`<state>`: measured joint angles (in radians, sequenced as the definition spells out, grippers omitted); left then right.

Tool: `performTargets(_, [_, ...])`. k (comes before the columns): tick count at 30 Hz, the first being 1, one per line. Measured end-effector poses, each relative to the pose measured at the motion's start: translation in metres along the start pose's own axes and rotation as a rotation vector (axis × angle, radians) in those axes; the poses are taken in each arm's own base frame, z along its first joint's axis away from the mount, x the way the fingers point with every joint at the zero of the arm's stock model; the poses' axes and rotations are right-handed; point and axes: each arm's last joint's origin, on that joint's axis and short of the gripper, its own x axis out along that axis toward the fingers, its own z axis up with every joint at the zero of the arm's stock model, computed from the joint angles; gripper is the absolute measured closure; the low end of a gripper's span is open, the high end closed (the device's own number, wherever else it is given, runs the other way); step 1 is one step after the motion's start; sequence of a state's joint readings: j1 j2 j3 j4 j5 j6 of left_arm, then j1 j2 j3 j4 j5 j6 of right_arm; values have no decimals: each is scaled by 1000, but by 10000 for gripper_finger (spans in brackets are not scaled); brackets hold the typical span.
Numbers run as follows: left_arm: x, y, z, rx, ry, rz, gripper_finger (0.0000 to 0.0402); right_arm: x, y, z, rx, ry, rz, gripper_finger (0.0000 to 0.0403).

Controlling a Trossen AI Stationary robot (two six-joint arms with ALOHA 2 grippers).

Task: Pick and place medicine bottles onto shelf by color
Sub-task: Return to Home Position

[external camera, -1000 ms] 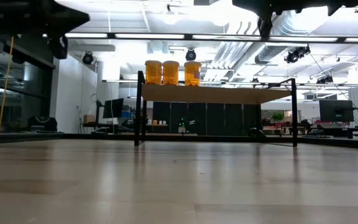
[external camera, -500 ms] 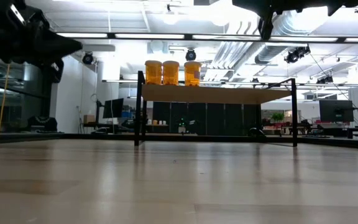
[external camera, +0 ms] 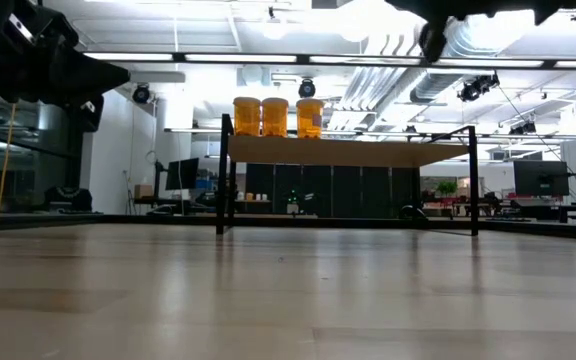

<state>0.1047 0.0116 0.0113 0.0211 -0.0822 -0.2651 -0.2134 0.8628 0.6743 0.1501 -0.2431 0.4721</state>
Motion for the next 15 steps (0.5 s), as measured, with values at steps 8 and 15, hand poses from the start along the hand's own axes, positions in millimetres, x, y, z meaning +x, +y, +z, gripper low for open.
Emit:
performTargets(8, [0, 0, 0, -12, 0, 0, 401, -53, 0, -30, -56, -4, 6, 403])
performTargets(15, [0, 0, 0, -12, 0, 0, 401, -100, -2, -62, -54, -121, 71, 403])
